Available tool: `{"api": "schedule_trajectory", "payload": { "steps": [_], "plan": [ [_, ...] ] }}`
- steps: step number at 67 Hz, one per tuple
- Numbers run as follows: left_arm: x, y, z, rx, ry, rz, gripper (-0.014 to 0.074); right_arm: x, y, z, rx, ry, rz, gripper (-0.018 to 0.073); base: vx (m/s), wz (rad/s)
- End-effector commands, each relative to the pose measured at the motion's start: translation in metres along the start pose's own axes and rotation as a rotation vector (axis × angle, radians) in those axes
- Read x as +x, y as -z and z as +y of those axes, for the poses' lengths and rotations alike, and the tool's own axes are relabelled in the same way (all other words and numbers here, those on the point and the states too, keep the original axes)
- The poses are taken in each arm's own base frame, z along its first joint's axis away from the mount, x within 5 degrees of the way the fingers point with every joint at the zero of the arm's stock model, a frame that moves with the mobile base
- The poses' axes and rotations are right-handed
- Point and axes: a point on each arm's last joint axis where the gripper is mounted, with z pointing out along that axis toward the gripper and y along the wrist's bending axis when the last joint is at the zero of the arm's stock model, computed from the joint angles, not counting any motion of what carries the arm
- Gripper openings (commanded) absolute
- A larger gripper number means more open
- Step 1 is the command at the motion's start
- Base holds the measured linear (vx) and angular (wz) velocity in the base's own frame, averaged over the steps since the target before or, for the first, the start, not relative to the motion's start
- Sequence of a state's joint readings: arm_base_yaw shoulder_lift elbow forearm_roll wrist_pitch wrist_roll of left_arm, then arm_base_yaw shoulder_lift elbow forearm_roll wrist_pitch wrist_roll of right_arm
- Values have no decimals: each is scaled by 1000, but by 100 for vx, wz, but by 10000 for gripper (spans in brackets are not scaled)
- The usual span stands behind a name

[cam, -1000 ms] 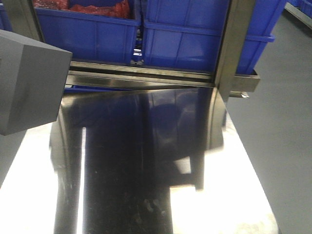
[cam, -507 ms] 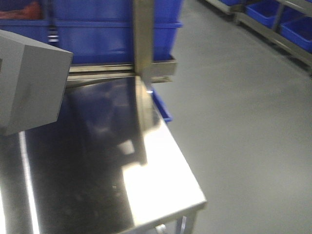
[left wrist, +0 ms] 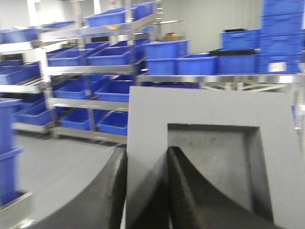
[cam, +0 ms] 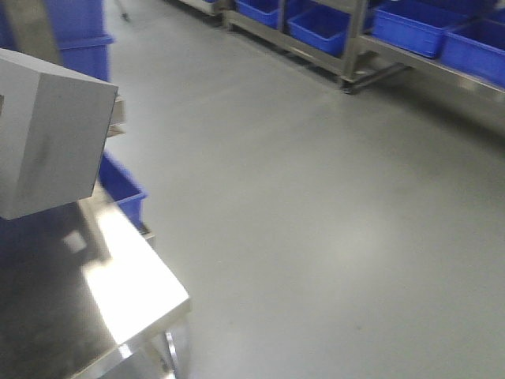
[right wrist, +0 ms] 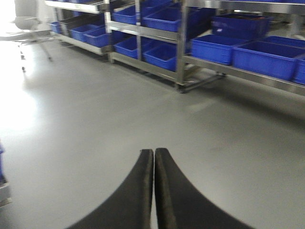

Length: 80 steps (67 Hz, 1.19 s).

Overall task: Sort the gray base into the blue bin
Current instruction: 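Turn the base away from the table holding the gray block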

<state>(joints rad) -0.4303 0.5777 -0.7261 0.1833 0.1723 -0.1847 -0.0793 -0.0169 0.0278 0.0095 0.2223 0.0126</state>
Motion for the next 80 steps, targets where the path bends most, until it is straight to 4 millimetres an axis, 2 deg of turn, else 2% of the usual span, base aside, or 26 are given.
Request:
{"api": "schedule_trajectory", "payload": {
  "steps": [1,80],
  "plan": [
    [-19,2,-2,28,25,-133,-6,-6,0,0,3,22,-70,-5,-3,-64],
    [-20,2,-2,28,25,-136,-6,-6,0,0,3,22,-70,-5,8,-64]
  ]
}}
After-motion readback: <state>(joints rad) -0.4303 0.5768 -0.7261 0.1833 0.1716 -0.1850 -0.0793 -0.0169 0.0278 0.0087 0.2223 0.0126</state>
